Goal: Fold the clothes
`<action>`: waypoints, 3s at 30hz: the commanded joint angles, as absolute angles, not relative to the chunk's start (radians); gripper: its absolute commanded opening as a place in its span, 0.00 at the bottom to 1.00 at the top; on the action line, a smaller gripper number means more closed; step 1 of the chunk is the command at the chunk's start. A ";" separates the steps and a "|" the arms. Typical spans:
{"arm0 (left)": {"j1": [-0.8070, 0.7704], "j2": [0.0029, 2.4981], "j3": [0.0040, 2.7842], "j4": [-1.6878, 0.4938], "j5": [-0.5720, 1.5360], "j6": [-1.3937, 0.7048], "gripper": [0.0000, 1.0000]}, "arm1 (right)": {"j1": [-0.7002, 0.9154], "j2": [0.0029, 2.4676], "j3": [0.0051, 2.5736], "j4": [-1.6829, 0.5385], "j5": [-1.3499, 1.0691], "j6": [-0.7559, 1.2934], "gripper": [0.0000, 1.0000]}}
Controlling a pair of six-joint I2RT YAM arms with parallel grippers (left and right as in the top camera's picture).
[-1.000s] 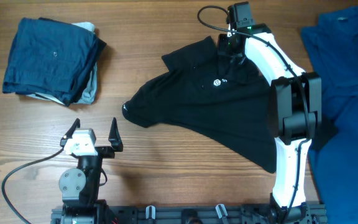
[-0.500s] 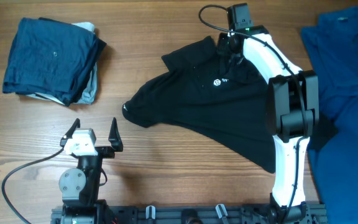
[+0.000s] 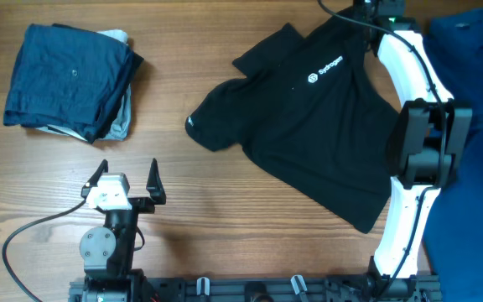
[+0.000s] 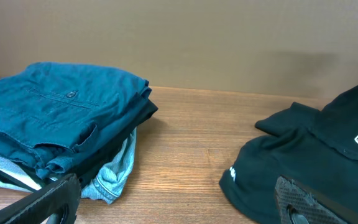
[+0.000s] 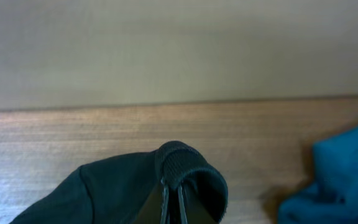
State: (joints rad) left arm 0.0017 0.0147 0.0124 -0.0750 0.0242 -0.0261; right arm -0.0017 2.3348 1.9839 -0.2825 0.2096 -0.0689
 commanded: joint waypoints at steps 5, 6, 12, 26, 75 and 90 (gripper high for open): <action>-0.002 0.007 0.006 -0.076 0.033 -0.007 1.00 | -0.017 2.399 2.006 -0.083 0.187 -0.155 0.77; -0.002 0.007 0.006 -0.076 0.033 -0.007 1.00 | -0.017 2.379 2.013 -0.089 0.187 -0.155 0.83; -0.002 0.007 0.006 -0.076 0.033 -0.007 1.00 | -0.021 2.107 2.014 -0.550 0.183 0.058 0.88; -0.005 0.408 0.435 -0.205 0.195 -0.162 1.00 | -0.162 1.852 2.014 -1.119 -0.035 0.130 0.90; -0.123 2.105 1.573 -0.739 -0.187 -0.360 0.06 | -0.041 1.859 1.827 -1.335 -0.153 0.044 0.68; -0.257 2.012 1.571 -0.691 -0.146 -0.318 0.04 | -0.023 1.860 1.216 -0.746 -0.120 0.241 0.04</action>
State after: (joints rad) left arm -0.2600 1.9659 1.5791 -0.6926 -0.1581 -0.3504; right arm -0.0231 1.8690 1.2404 -0.7914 -0.1120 0.2127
